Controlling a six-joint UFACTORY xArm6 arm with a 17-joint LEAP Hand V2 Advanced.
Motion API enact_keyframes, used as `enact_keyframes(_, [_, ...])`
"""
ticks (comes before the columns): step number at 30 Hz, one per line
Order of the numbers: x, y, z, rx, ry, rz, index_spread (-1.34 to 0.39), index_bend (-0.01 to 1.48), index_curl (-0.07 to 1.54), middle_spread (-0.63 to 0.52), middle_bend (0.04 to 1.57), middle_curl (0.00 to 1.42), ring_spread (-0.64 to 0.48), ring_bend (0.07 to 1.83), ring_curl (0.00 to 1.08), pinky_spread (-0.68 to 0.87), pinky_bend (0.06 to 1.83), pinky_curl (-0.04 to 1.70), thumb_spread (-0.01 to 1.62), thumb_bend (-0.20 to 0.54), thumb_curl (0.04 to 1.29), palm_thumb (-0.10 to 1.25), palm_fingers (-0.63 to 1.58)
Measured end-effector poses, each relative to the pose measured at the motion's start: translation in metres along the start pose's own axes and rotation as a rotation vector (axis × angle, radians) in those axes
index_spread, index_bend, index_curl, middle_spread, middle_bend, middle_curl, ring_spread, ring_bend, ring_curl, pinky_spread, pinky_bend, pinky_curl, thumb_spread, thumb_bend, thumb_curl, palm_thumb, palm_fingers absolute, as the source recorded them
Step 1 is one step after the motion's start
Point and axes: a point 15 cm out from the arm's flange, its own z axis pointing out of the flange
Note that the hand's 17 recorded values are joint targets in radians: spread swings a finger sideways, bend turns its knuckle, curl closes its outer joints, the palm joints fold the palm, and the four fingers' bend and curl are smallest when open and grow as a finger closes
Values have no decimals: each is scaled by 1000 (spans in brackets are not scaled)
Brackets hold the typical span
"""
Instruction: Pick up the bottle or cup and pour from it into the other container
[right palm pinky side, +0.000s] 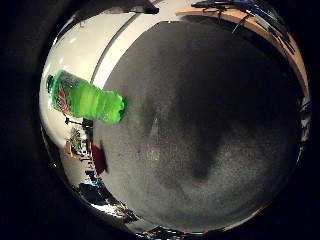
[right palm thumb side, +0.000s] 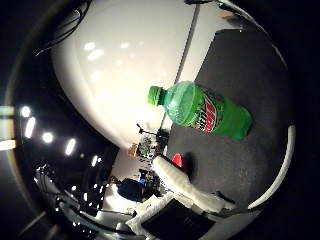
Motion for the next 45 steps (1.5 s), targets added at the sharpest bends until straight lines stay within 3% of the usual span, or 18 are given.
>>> enact_keyframes(23, [-29, -9, 58, -72, -27, -33, -206, 162, 283, 23, 338, 349, 150, 562, 221, 439, 834, -5, 990, -27, 297, 479, 220])
enact_keyframes(35, [-46, -12, 88, -109, -33, -59, -196, 178, 314, -10, 361, 355, 69, 713, 220, 391, 852, -12, 994, -23, 304, 526, 408])
enact_keyframes(40, [-53, -9, 96, -131, -48, -58, -229, 183, 326, -66, 468, 391, -56, 930, 267, 187, 956, -9, 1010, 0, 329, 634, 751])
enact_keyframes(43, [-54, -6, 96, -140, -53, -57, -271, 193, 346, -118, 601, 450, -134, 1035, 314, -111, 1135, 26, 1021, -6, 368, 740, 1103])
enact_keyframes(45, [-59, -2, 98, -158, -75, -55, -303, 261, 398, -137, 687, 496, -153, 1068, 352, -259, 1195, 67, 994, -10, 400, 799, 1212])
